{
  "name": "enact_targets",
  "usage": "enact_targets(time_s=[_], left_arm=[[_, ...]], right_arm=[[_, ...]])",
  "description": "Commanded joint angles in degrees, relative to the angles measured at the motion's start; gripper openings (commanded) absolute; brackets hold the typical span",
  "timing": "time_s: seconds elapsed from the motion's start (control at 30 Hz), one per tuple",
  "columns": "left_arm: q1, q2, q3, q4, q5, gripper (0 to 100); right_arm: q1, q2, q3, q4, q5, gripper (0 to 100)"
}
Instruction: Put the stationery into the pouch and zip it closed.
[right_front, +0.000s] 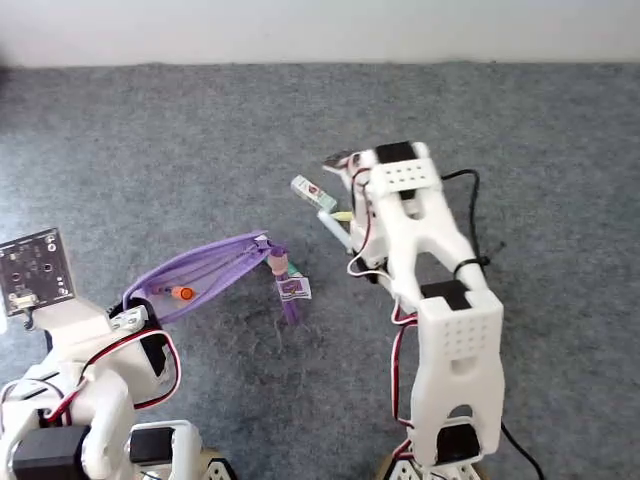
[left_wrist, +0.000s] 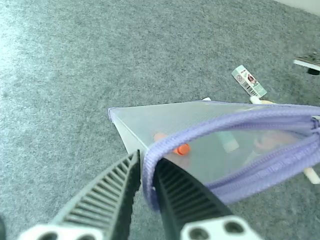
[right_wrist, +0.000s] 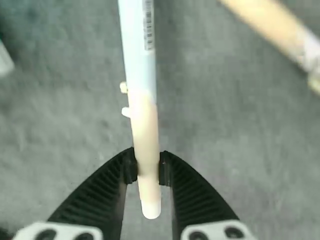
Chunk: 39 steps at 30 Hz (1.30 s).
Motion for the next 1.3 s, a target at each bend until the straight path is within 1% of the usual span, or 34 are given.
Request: enact_targets(time_s=[0.0, 0.07, 0.17, 0.27, 0.43, 0.5, 0.57, 0.63, 0.67, 0.73, 0.93, 1.03, 1.17, 1.27], left_arm=[[-0.18, 0.44, -0.13, 0.53, 1.05, 1], [-0.18, 0.44, -0.13, 0.53, 1.05, 1], [-0.18, 0.44, -0.13, 0.53, 1.05, 1], [-0.18, 0.44, -0.13, 0.53, 1.05, 1], [-0.18, 0.44, -0.13, 0.53, 1.05, 1], [-0.18, 0.44, -0.13, 0.53, 1.05, 1], [-0.18, 0.44, -0.13, 0.53, 1.05, 1], [-0.18, 0.44, -0.13, 0.53, 1.05, 1], [-0.18, 0.44, -0.13, 0.53, 1.05, 1], [-0.18, 0.44, -0.13, 0.53, 1.05, 1], [-0.18, 0.44, -0.13, 0.53, 1.05, 1], [-0.18, 0.44, -0.04, 0.53, 1.05, 1], [-0.18, 0.44, -0.04, 0.62, 1.05, 1], [-0.18, 0.44, -0.04, 0.62, 1.05, 1]], right_arm=[[2.33, -7.69, -0.70, 5.14, 0.26, 0.9], [3.03, -10.59, 0.18, 5.85, 0.35, 0.9], [4.44, -15.87, 5.71, 5.85, 1.41, 0.9], [6.46, -20.26, 15.91, 4.97, 6.68, 0.9], [9.36, -26.86, 32.44, -11.38, 7.91, 1.3], [8.84, -28.97, 36.92, -15.87, 7.91, 5.4], [7.34, -30.29, 39.65, -18.42, 7.65, 11.7], [5.67, -30.55, 40.70, -20.26, 7.56, 16.2], [4.88, -30.55, 40.70, -21.23, 7.56, 16.9], [3.47, -30.46, 40.70, -24.40, 7.30, 16.9], [-0.84, -30.11, 40.70, -34.15, 3.34, 17.2], [-2.07, -27.56, 39.47, -38.81, 2.64, 16.9], [-2.24, -19.82, 34.81, -38.90, 2.55, 16.9], [-1.89, -12.62, 29.54, -36.97, 0.70, 16.9]])
